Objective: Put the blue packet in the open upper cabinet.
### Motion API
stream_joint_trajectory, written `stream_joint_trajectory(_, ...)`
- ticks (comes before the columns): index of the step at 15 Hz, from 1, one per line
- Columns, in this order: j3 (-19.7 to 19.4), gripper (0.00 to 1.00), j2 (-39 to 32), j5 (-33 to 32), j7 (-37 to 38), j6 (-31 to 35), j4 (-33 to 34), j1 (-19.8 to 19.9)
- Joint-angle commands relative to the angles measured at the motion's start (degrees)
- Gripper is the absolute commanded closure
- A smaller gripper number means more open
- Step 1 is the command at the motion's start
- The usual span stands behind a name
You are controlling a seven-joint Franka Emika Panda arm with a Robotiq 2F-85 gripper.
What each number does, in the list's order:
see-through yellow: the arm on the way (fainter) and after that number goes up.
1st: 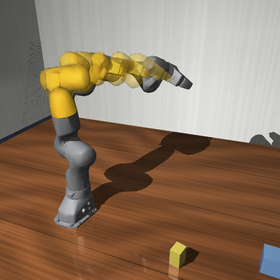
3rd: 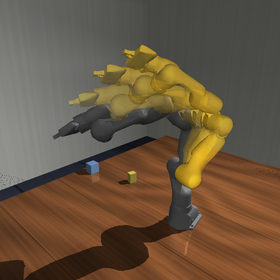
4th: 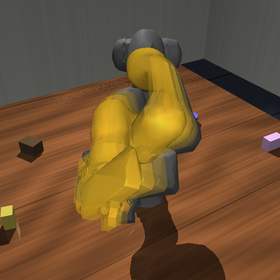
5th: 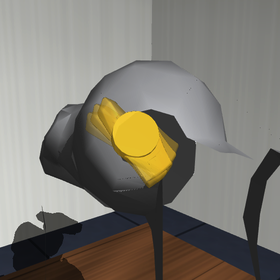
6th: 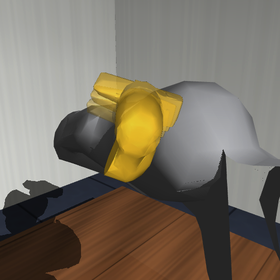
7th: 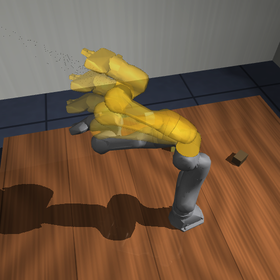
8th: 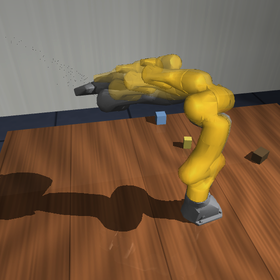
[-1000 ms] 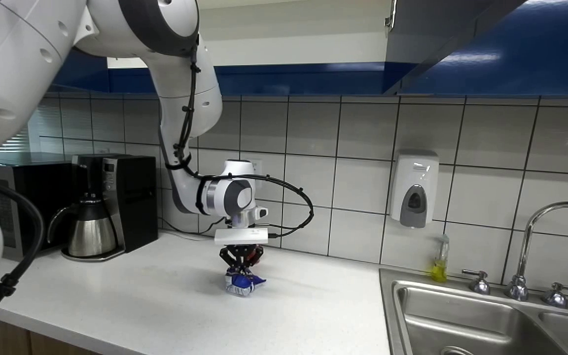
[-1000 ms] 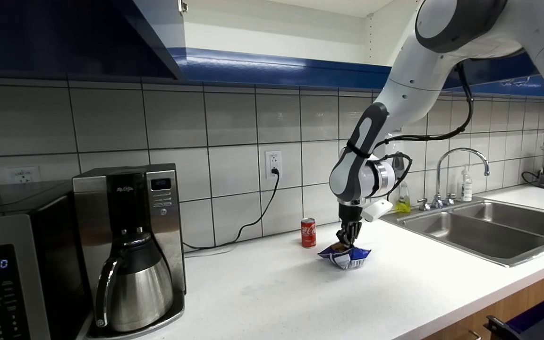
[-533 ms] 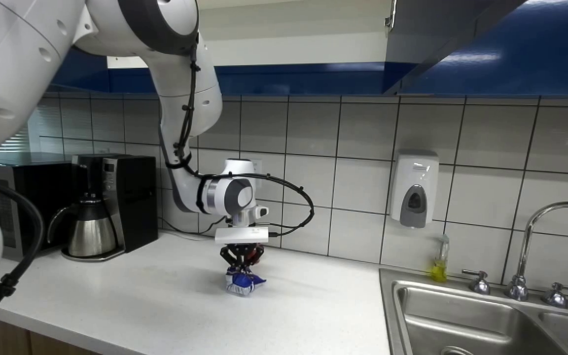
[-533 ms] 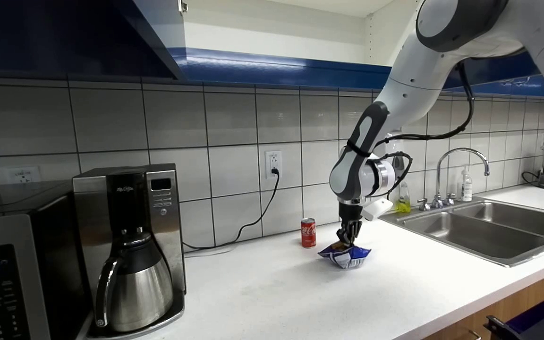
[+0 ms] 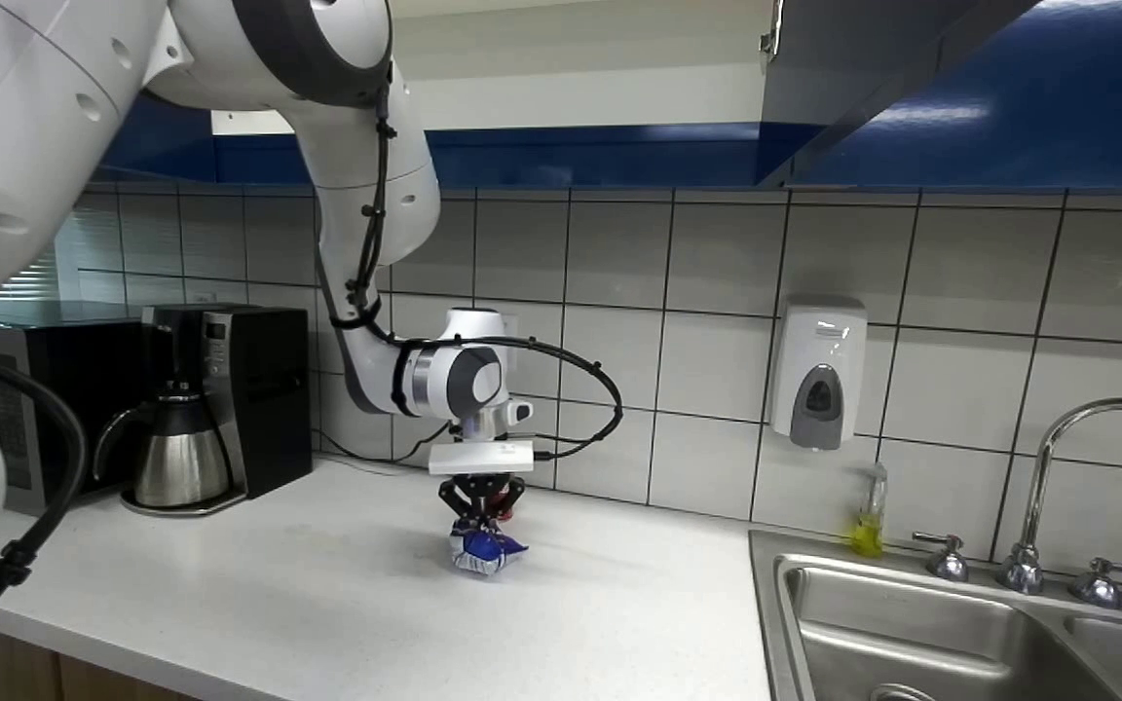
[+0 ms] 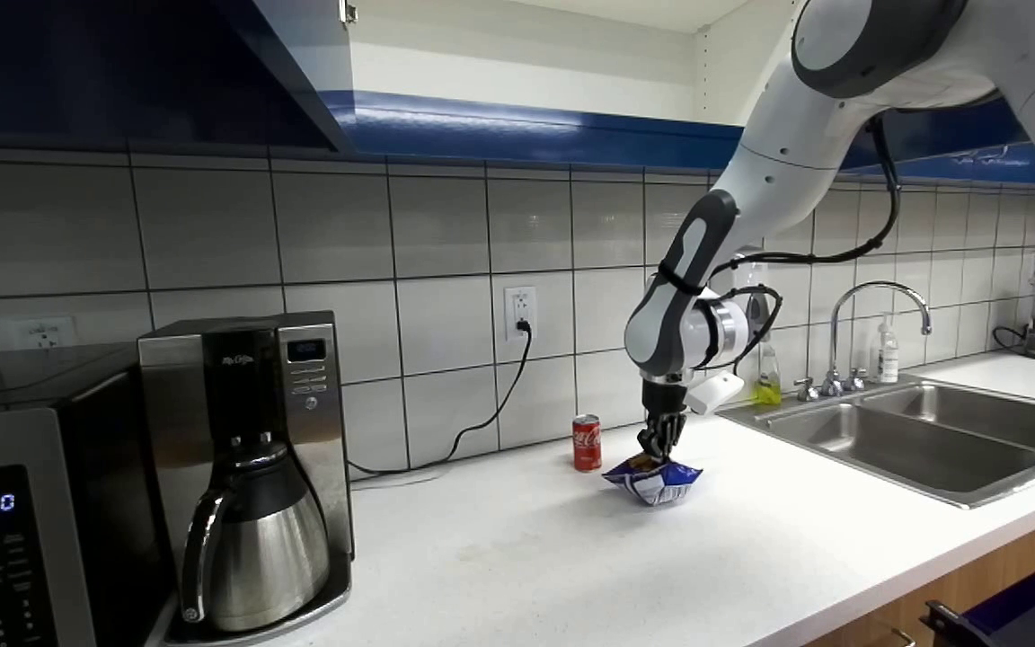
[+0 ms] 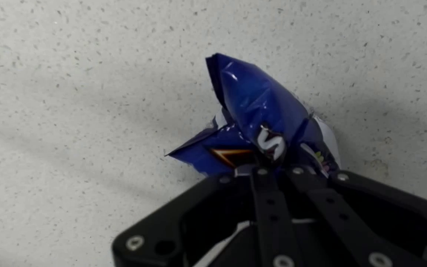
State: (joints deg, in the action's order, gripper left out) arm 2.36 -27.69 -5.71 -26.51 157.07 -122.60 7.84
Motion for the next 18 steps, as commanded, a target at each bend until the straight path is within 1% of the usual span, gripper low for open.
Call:
stream_joint_trajectory(1,0.73,0.99,1.47,-1.02,-1.34,-2.56,1.01,0.91)
stream_joint_trajectory(6,1.07,0.99,2.50,-0.87,-1.62,-3.52,1.84,0.98)
stream_joint_trajectory(9,2.02,0.99,3.41,0.45,-2.35,-4.89,1.91,1.62)
stream_joint_trajectory(10,2.70,0.99,3.95,1.40,-2.93,-5.91,1.75,2.06)
stream_joint_trajectory(14,3.13,0.99,6.44,2.16,-3.62,-10.12,1.32,1.61)
stream_joint_trajectory(18,2.60,0.99,9.82,2.17,-3.59,-13.58,-0.05,0.54)
